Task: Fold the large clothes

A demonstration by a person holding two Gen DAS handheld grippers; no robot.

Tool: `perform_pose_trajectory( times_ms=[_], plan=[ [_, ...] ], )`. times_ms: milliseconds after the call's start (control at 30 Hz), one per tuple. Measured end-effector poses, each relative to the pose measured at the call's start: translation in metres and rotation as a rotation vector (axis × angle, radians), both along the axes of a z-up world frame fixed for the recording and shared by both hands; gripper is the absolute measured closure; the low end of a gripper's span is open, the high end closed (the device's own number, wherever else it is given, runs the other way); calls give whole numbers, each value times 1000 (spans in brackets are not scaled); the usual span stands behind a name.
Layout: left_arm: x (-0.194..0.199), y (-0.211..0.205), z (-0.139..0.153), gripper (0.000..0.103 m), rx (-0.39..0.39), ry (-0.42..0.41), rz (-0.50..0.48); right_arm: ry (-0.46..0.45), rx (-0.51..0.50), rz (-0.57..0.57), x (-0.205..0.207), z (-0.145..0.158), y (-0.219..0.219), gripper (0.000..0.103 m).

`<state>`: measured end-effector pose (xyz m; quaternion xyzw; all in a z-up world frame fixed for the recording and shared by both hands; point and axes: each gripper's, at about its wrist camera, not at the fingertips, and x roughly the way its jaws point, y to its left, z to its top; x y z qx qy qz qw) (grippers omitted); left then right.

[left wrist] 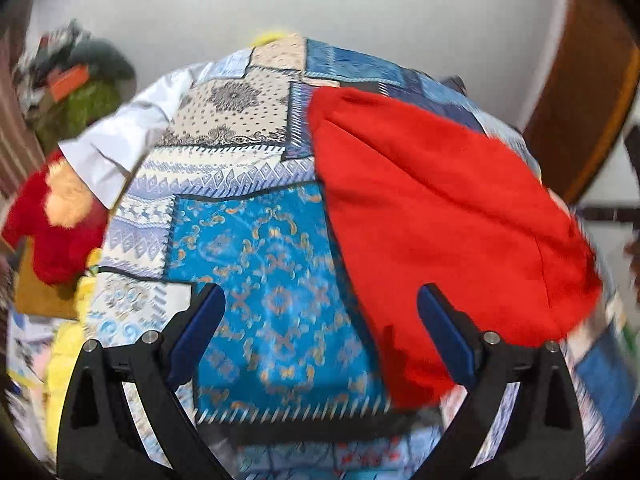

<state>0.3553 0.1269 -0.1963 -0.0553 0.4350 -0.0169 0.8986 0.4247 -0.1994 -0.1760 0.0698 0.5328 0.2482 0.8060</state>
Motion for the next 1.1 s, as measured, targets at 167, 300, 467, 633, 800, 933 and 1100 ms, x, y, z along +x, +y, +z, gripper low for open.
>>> perform_pose_trajectory(
  times_ms=[167,300,467,633,800,933,1100],
  plan=[
    [56,14,-40,5,-283,116,-11,141,32,36,45,-43,16,0],
    [96,4,-79,6,-445,207,-44,191,104,74,64,-63,36,0],
    [125,-8,-102,9,-577,275,-61,188,51,83,74,-73,67,0],
    [130,-16,-103,22,-609,305,-21,211,100,33,78,-74,69,0],
    [115,-20,-80,67,-628,296,-51,233,154,59,71,-69,67,47],
    [95,-28,-57,82,-545,286,-80,330,243,48,67,-71,68,71],
    [59,-32,-11,86,-492,218,-111,241,237,106,41,-29,86,76]
  ],
)
